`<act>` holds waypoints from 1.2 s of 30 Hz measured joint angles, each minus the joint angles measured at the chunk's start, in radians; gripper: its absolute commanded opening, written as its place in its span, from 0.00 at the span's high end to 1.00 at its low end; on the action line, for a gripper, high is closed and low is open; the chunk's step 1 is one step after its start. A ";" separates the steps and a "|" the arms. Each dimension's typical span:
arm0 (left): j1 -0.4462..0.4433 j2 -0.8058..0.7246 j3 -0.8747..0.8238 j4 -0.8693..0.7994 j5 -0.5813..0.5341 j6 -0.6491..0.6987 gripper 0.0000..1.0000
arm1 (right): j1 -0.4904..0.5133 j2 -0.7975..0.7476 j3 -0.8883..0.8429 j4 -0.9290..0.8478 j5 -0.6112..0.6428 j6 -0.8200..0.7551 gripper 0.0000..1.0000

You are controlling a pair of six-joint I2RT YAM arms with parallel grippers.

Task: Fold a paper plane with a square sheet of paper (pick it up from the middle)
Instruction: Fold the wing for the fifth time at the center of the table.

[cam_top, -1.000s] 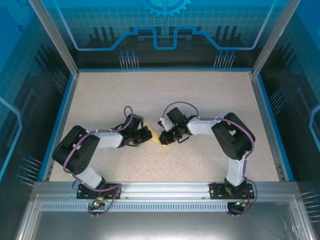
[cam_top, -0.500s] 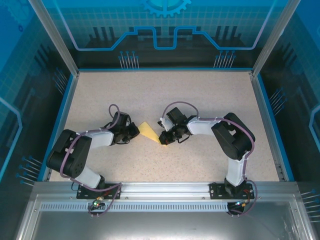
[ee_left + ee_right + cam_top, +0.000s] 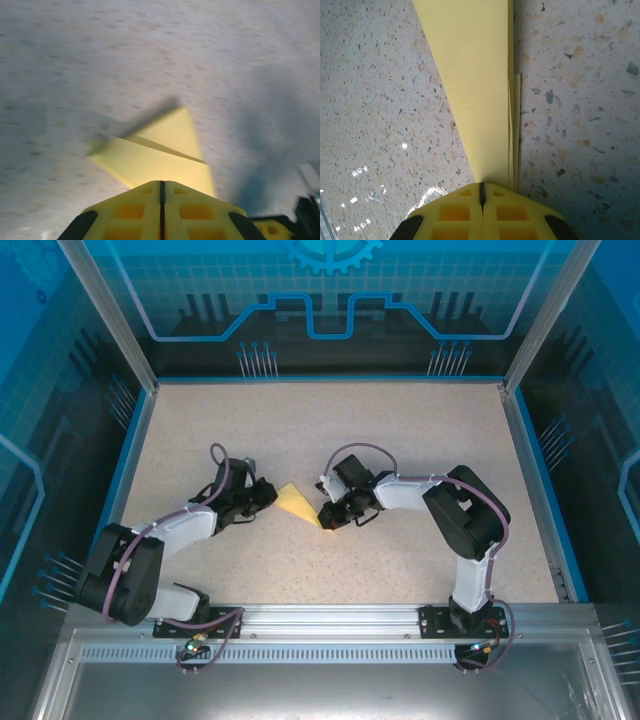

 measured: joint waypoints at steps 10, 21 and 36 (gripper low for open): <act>-0.078 0.166 -0.005 0.107 0.028 -0.044 0.93 | 0.000 0.000 0.000 -0.001 0.000 -0.002 1.00; -0.087 0.238 0.040 0.097 -0.046 -0.085 0.96 | -0.001 0.003 0.001 0.000 -0.001 -0.011 1.00; 0.034 0.204 0.023 0.067 -0.132 -0.103 0.93 | -0.006 0.003 -0.007 0.019 -0.010 -0.015 1.00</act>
